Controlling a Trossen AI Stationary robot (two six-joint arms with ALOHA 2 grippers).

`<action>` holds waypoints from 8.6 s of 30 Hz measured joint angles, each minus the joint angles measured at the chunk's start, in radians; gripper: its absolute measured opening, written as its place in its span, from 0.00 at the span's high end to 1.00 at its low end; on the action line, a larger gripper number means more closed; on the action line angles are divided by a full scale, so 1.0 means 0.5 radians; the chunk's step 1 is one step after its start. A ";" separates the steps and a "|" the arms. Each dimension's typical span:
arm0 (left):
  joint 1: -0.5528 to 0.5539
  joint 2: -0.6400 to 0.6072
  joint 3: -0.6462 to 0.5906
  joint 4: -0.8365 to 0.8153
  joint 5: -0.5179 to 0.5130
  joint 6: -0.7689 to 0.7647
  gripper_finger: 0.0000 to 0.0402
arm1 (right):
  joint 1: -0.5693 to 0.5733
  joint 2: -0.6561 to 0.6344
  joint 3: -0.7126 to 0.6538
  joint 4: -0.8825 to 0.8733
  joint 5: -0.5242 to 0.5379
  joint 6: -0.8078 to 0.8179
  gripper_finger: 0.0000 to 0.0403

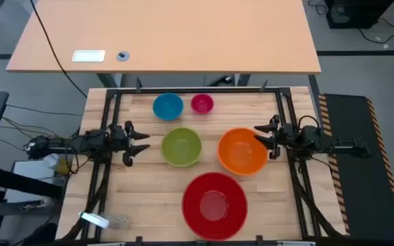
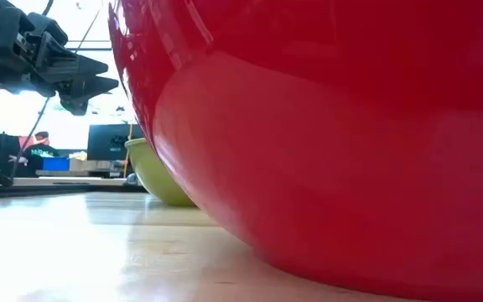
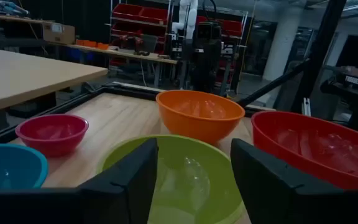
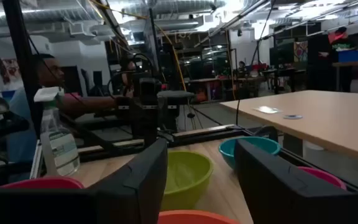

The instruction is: Nest bowls inside each other

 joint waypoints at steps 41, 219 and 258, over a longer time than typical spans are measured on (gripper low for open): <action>0.000 0.000 0.000 0.000 0.000 0.001 0.49 | 0.000 -0.001 -0.001 0.000 0.000 -0.001 0.52; 0.094 1.074 0.424 0.727 -0.224 -0.367 0.40 | 0.510 3.355 2.807 -2.112 -0.623 0.715 0.94; 0.094 1.074 0.424 0.707 -0.275 -0.349 0.40 | 0.369 3.454 3.310 -2.732 -0.315 0.542 0.44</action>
